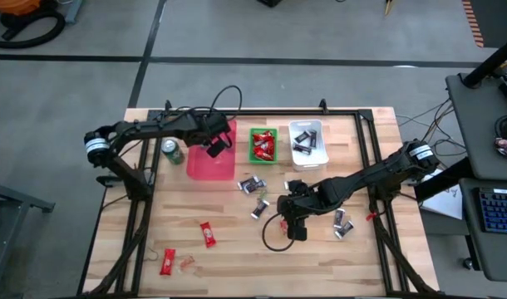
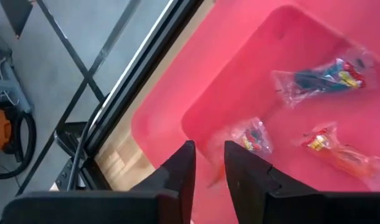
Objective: Sort candy
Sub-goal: Put the brown chocolate into the white bin
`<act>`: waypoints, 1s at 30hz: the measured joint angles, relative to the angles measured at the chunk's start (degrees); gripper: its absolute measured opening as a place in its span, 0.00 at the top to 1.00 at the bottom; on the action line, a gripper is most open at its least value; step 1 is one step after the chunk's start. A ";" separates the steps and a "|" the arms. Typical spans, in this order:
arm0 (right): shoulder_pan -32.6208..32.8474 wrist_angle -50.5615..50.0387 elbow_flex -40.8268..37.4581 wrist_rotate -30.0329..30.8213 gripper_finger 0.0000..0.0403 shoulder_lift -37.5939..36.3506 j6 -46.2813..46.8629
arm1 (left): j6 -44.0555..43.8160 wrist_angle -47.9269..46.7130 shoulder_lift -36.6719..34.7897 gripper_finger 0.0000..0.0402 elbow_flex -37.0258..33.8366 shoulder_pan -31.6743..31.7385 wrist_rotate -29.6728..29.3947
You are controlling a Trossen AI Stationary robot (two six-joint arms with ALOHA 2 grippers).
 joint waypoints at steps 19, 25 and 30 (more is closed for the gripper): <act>3.52 -21.42 -0.48 -0.04 0.60 0.02 33.24 | -0.96 6.19 -0.94 0.73 0.00 -20.21 7.32; 9.33 -39.46 -4.83 -1.37 0.60 -2.73 52.19 | -0.70 9.40 -1.01 0.73 0.00 -30.62 3.44; 13.03 -35.14 -12.66 -0.50 0.60 -9.91 65.85 | -1.14 9.54 -1.01 0.73 0.00 -36.06 -2.52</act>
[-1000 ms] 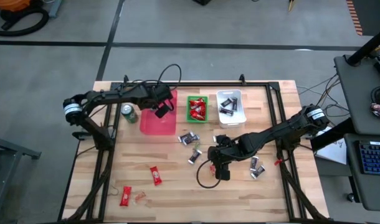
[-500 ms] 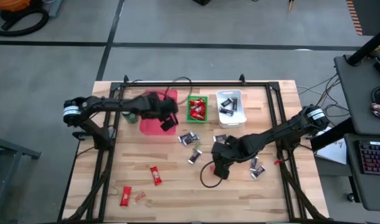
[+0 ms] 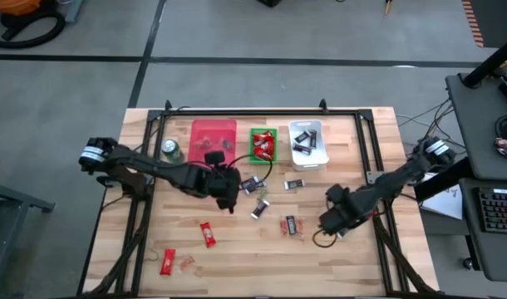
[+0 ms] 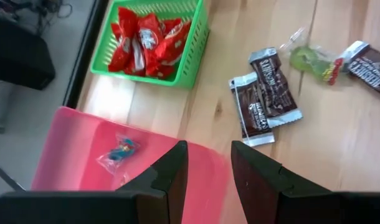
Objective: Sort candy
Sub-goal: Put the brown chocolate into the white bin
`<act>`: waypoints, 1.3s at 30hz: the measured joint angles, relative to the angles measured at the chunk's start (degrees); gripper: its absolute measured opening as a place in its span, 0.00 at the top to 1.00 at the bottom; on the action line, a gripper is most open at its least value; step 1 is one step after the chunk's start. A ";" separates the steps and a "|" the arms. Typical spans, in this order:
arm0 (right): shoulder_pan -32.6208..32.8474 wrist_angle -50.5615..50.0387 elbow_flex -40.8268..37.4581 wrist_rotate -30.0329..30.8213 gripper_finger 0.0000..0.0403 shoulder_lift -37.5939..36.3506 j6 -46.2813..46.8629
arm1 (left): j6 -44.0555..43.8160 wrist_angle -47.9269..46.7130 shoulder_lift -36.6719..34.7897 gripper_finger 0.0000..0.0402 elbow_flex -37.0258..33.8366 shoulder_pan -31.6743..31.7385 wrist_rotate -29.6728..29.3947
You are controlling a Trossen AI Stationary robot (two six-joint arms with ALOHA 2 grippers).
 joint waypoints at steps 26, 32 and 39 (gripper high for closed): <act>1.79 35.63 -25.27 0.60 0.67 -7.96 12.81 | -7.67 -3.12 -0.02 0.73 -0.79 -2.96 -1.37; 1.68 36.57 -24.50 5.67 0.77 -7.82 11.59 | -8.82 -3.05 0.00 0.73 -0.79 -2.96 -1.38; 1.68 36.46 -23.36 7.42 0.79 -8.22 9.17 | -8.82 -2.06 0.02 0.73 -0.79 -2.96 -1.41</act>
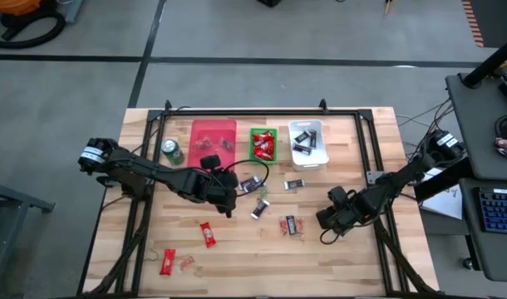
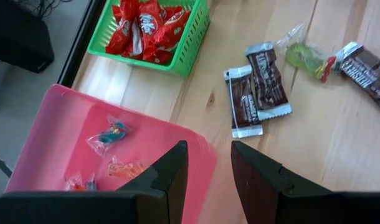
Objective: Sort candy
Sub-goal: Put the brown chocolate into the white bin
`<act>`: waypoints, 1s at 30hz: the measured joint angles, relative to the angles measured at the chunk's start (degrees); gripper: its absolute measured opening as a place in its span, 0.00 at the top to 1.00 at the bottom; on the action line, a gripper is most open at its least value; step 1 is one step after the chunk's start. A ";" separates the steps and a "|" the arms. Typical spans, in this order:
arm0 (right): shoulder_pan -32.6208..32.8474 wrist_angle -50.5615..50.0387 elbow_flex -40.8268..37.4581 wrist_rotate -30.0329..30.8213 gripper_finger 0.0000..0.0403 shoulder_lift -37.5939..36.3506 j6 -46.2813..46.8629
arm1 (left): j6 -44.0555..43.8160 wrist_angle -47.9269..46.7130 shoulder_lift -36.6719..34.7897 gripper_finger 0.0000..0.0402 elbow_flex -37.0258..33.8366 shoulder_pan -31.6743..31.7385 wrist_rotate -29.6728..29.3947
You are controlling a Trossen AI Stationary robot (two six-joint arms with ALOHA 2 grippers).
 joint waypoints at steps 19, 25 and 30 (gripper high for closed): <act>-6.81 -0.14 11.82 22.62 0.84 -7.03 -25.32 | 5.14 13.49 0.04 0.73 0.00 -0.76 4.06; -17.93 -0.18 14.47 24.13 0.84 -6.90 -41.08 | 6.46 16.03 0.04 0.73 0.00 -1.19 4.85; -30.50 -0.16 14.51 24.14 0.84 -6.90 -52.30 | 5.37 15.99 0.04 0.73 0.00 -1.81 4.92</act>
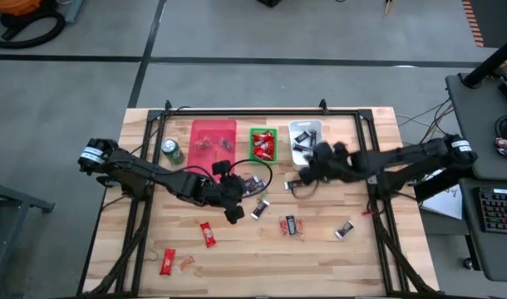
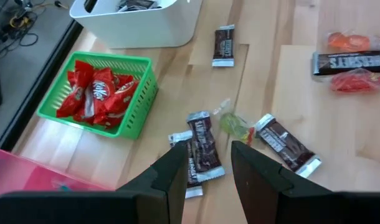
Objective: Sort candy
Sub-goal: Put the brown chocolate into the white bin, then put the red chocolate into the green bin
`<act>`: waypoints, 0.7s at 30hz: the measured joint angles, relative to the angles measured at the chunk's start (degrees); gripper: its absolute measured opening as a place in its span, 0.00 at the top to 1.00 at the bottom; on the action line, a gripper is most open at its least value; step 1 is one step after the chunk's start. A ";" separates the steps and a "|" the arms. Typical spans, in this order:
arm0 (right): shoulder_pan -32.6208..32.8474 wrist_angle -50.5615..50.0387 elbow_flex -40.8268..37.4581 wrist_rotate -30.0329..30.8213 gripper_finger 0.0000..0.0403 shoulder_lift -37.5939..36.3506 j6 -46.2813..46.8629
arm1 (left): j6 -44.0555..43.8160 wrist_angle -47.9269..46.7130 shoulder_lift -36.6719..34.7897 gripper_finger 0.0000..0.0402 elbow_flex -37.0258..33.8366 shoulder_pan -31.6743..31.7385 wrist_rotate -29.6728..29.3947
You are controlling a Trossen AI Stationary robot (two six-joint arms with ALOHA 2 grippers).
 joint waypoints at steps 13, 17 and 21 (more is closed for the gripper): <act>-20.69 3.21 -0.48 -6.56 0.62 0.85 -13.46 | -3.11 -0.52 0.02 0.73 -0.09 -1.58 0.33; -20.66 3.35 -0.47 -6.64 0.53 0.83 -14.07 | -5.57 -2.13 0.02 0.73 -0.09 -1.64 2.28; -18.75 3.49 -0.41 -6.66 0.49 0.83 -13.85 | -8.04 -4.29 0.02 0.73 -0.09 -1.66 7.50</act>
